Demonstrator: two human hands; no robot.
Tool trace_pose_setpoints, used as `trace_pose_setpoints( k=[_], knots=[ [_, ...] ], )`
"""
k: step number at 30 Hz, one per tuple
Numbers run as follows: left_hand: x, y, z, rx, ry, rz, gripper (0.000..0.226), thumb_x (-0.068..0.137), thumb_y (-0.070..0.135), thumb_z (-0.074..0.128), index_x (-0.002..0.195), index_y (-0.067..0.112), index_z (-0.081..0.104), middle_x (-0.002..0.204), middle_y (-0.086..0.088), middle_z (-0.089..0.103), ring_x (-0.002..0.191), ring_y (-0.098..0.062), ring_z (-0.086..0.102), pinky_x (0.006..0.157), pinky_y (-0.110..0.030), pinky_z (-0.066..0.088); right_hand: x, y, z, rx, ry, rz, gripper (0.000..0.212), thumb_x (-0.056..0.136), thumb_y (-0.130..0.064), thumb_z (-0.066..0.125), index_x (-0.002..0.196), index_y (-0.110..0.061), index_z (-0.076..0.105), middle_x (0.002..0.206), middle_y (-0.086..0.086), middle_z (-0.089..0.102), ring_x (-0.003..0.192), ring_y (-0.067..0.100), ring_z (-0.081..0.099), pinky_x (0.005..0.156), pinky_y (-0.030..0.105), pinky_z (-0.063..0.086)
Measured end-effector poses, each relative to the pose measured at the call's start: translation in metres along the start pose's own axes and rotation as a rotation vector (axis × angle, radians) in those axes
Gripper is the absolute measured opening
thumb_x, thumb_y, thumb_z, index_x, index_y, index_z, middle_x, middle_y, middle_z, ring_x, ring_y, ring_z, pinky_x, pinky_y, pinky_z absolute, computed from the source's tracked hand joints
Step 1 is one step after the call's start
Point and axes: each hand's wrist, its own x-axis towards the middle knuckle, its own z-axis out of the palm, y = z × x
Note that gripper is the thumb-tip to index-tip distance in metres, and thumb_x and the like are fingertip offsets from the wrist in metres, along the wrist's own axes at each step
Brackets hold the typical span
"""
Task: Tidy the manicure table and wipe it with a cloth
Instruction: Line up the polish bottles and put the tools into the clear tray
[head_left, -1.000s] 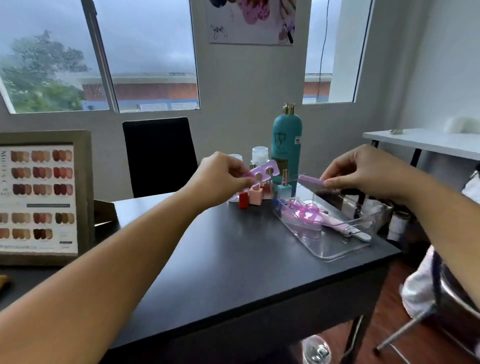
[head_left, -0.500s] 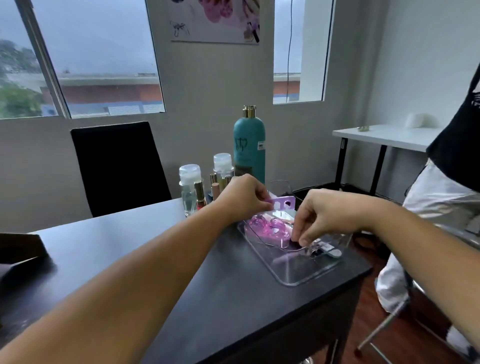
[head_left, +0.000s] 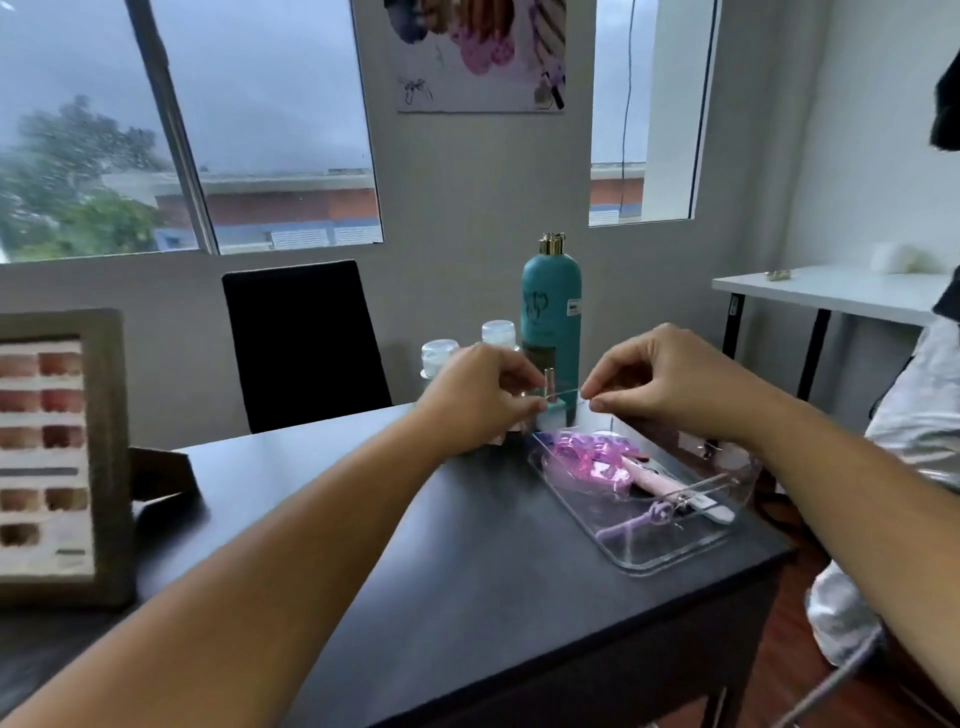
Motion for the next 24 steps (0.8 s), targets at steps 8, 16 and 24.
trace_pose_setpoints(
  k=[8,16,24],
  knots=[
    [-0.112,-0.041,-0.097,0.012,0.222,-0.133,0.015,0.076,0.024,0.073,0.092,0.021,0.073,0.079,0.012,0.070,0.073,0.006,0.063,0.066,-0.005,0.045,0.022,-0.090,0.081,0.125,0.027,-0.261,0.009,0.075,-0.016,0.078,0.075,-0.025,0.075,0.070,-0.007,0.073,0.065,0.011,0.066,0.064,0.021,0.053],
    [-0.231,-0.113,-0.191,0.070,0.402,-0.395,0.016,0.077,0.022,0.073,0.091,0.028,0.068,0.082,0.014,0.069,0.075,0.002,0.064,0.070,-0.012,0.050,0.066,-0.138,0.182,0.229,-0.077,-0.292,0.010,0.077,-0.011,0.075,0.076,-0.021,0.074,0.065,-0.014,0.067,0.057,-0.002,0.057,0.062,0.013,0.043],
    [-0.296,-0.208,-0.230,0.148,0.528,-0.633,0.025,0.074,0.025,0.075,0.098,0.028,0.067,0.091,0.011,0.066,0.083,-0.002,0.062,0.072,-0.010,0.048,0.114,-0.145,0.258,0.238,-0.133,-0.216,0.004,0.079,-0.016,0.074,0.079,-0.019,0.074,0.074,-0.007,0.069,0.065,0.004,0.061,0.063,0.025,0.052]
  ],
)
